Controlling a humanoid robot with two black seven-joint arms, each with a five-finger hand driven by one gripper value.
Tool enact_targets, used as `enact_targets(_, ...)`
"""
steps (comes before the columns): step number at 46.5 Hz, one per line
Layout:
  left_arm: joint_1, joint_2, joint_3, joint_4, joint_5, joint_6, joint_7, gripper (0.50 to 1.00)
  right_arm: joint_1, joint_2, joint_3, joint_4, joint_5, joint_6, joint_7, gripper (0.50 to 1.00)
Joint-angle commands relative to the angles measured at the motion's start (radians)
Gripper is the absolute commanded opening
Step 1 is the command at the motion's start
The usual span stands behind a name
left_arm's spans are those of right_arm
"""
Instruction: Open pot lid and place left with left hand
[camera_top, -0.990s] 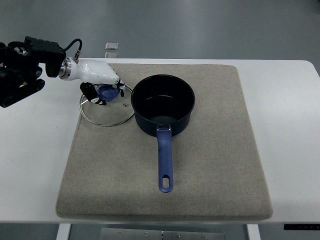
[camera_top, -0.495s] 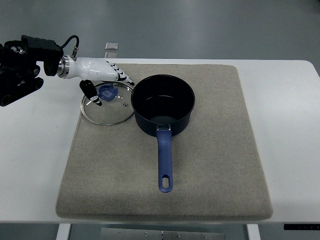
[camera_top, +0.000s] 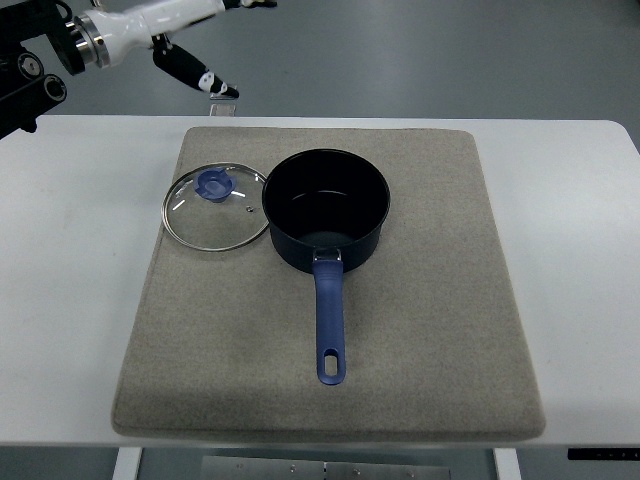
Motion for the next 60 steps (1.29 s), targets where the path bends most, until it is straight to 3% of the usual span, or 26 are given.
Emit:
enact_targets(1,0.034,-0.008,-0.056,0.026,-0.158,0.000,0.000,0.960,-0.001,0.000,-0.001,0.000,0.000,0.000,0.000,0.917)
enact_targets(11,0.058,-0.072,-0.073,0.081,-0.392,0.001,0.000,0.960,0.000,0.000,0.001,0.000,0.000,0.000,0.000,0.917)
enact_targets(26,0.052,-0.406,-0.120,0.547,-0.557,0.007,0.000,0.956,0.000,0.000,0.001,0.000,0.000,0.000,0.000,0.917)
enact_targets(44,0.043,-0.449,-0.123,0.583,-0.950,0.012,0.000,0.894,0.000,0.000,0.001,0.000,0.000,0.000,0.000,0.917)
enact_targets(47,0.045,-0.459,-0.125,0.587,-1.020,0.012,0.045,0.872,-0.001,0.000,0.001,0.000,0.000,0.000,0.000,0.917)
enact_targets(51,0.049,-0.469,-0.149,0.601,-1.088,0.015,0.121,0.791,0.000,0.000,0.001,0.000,0.000,0.000,0.000,0.917)
enact_targets(55,0.057,-0.497,-0.197,0.627,-1.113,0.017,0.218,0.788,-0.001,0.000,-0.001,0.000,0.000,0.000,0.000,0.917)
enact_targets(60,0.085,-0.518,-0.238,0.646,-1.113,0.026,0.278,0.791,0.000,0.000,-0.001,0.000,0.000,0.000,0.000,0.917)
